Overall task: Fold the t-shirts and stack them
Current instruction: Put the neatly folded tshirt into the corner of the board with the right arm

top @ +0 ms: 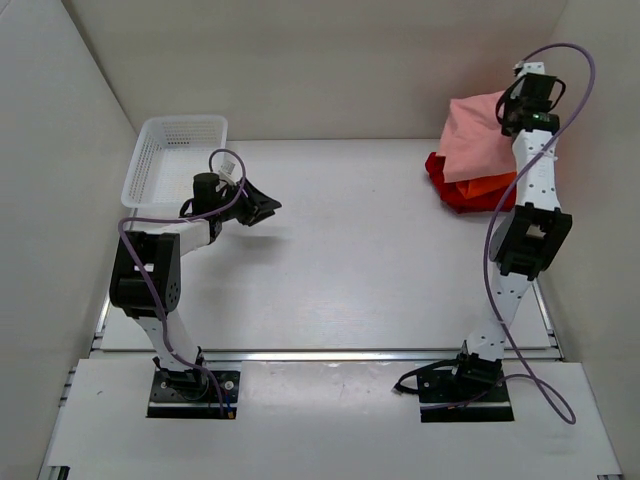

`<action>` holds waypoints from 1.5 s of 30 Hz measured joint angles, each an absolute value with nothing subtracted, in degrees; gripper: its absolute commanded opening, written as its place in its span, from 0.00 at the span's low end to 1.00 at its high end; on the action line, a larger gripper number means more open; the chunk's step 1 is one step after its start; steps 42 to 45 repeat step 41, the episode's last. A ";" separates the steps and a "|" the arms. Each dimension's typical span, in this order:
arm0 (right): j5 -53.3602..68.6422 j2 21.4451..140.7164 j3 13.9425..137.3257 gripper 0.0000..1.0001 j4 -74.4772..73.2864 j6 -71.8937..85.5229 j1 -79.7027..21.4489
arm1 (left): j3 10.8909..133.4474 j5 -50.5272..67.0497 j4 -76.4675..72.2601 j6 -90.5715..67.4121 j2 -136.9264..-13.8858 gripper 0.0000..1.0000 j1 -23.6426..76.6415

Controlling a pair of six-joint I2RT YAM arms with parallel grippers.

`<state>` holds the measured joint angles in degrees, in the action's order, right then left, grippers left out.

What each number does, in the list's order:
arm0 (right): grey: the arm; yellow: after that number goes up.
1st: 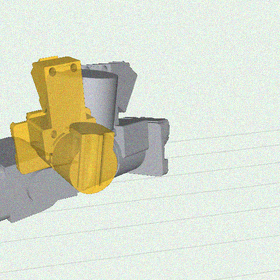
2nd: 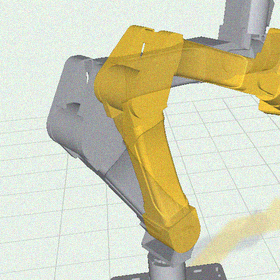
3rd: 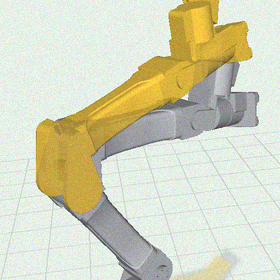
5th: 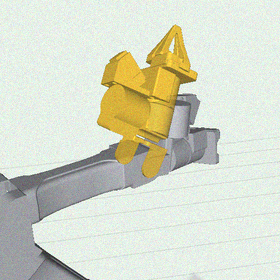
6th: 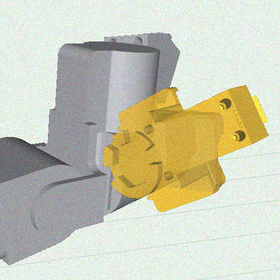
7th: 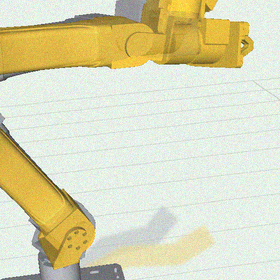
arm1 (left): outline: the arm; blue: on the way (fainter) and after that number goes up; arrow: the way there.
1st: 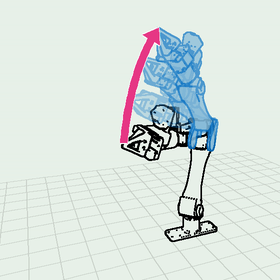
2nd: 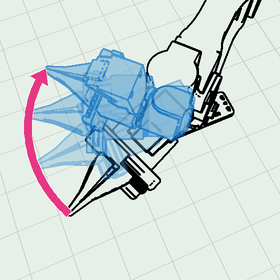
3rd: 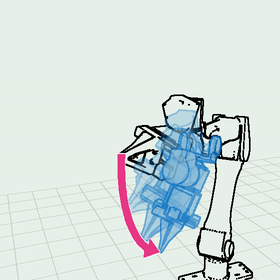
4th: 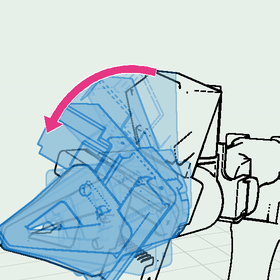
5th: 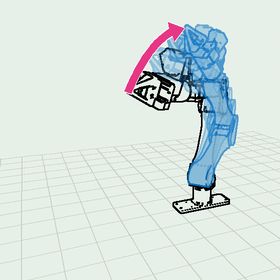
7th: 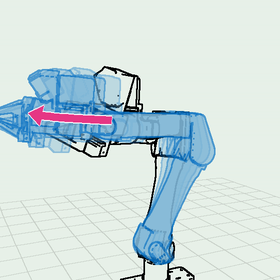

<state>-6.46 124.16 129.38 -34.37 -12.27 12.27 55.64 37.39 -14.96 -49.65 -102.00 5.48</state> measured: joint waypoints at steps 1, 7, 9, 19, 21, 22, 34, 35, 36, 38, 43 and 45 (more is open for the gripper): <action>-6.61 126.34 131.85 0.00 -34.24 -12.25 13.47 | 55.66 37.43 -14.87 -49.43 -102.06 0.53 5.48; -7.16 136.62 136.75 0.58 -32.80 -11.35 16.84 | 55.66 37.58 -12.69 -47.72 -103.72 0.56 5.48; -7.33 138.69 136.75 0.85 -32.62 -10.94 16.95 | 55.66 37.63 -11.88 -47.40 -104.18 0.60 5.52; -13.65 135.50 137.56 0.99 -33.23 -9.02 14.94 | 55.86 38.54 -11.07 -46.70 -103.98 0.04 7.70; -14.44 131.87 136.66 0.96 -34.59 -8.56 13.63 | 55.70 39.62 -11.03 -46.17 -103.42 0.31 8.01; -14.59 128.88 134.85 0.91 -35.03 -8.27 12.78 | 55.40 40.27 -11.27 -45.84 -102.89 0.82 8.08; -8.75 63.42 60.45 0.70 -23.88 5.32 -5.93 | 42.68 42.74 -9.58 -42.13 -75.81 0.99 10.94; -7.99 60.99 56.53 0.71 -23.88 6.76 -6.04 | 42.22 42.06 -8.43 -40.80 -72.73 0.99 11.64; -6.96 59.48 53.01 0.70 -23.92 8.14 -6.11 | 41.82 40.99 -7.38 -39.55 -70.04 0.99 12.51; -5.45 58.24 48.58 0.70 -24.32 10.24 -6.35 | 40.77 37.60 -5.32 -36.84 -64.03 0.99 15.44; -4.12 55.42 43.86 0.76 -24.53 12.69 -7.33 | 38.26 34.26 -2.76 -34.22 -55.99 0.99 18.57; -4.12 55.42 43.86 0.76 -24.53 12.69 -7.33 | 38.26 34.26 -2.76 -34.22 -55.99 0.99 18.57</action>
